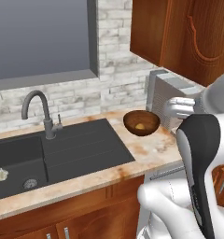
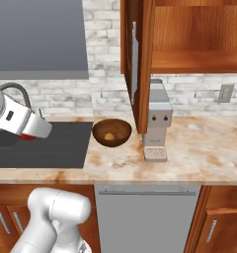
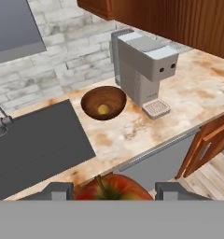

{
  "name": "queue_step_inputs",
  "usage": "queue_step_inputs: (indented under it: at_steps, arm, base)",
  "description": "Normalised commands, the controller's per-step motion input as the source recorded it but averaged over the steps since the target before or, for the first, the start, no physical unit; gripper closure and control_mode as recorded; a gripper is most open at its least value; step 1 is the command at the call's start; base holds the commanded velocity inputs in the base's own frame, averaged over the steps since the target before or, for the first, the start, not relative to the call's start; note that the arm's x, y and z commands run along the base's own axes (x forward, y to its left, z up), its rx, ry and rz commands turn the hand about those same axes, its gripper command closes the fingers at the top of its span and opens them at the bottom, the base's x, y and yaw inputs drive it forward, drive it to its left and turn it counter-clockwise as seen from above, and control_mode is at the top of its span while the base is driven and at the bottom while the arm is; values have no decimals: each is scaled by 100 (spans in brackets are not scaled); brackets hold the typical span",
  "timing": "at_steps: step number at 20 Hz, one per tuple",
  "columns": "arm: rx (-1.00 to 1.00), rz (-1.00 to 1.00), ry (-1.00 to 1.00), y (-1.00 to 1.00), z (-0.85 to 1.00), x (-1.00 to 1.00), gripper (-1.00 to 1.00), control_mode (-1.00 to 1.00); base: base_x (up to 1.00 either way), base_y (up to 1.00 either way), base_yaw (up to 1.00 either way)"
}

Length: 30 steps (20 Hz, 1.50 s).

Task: Pick the apples from the cabinet and place them in one bowl. Pick the garlic from the sink and place it in the other bowl.

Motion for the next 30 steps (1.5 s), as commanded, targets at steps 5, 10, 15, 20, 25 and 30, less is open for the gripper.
queue_step_inputs:
  at_steps: [5,10,15,20,25,30]
  arm:
    - [0,0,0,0,0,11,100,-100]
    - [0,1,0,-2,0,72,100,-100]
    - [7,0,13,-16,-13,93,100,-100]
    - [8,-8,10,-8,-32,81,100,-100]
    - [-6,-13,7,-1,-39,51,100,-100]
    - [1,0,-1,-10,-33,45,100,-100]
  base:
    - [0,0,0]
    - [0,0,0]
    - [0,0,0]
    - [0,0,0]
    - [0,0,0]
    - [0,0,0]
